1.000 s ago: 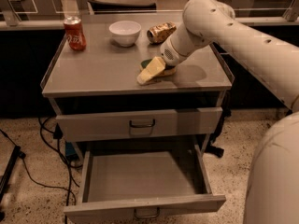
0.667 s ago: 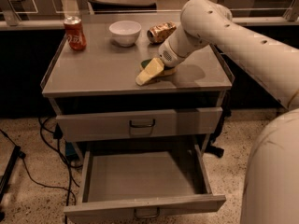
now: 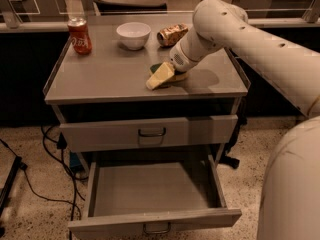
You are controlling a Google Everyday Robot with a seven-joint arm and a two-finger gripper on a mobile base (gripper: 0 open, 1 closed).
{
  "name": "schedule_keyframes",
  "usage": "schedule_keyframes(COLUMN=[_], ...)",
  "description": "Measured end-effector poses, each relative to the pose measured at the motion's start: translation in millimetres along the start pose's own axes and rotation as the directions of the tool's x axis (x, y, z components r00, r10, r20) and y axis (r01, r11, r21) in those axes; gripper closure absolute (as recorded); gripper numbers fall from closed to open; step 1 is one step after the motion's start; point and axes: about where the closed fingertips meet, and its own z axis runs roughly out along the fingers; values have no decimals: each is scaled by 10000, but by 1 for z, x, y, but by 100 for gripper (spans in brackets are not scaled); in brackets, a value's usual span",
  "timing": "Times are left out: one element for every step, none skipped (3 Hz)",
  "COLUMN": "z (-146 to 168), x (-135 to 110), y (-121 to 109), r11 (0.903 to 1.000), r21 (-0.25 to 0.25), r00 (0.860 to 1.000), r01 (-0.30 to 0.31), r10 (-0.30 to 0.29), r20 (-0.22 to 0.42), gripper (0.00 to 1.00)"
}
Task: Place sponge into middle drawer
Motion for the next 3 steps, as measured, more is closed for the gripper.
schedule_keyframes(z=[-8,-11,-11], x=[-6,-8,-8], y=[0,0,0], r11=[10000,10000,10000], r21=[0,0,0], r00=[10000,10000,10000], r01=[0,1,1], r10=[0,-1,-1], r20=[0,0,0], gripper=[67,92,100])
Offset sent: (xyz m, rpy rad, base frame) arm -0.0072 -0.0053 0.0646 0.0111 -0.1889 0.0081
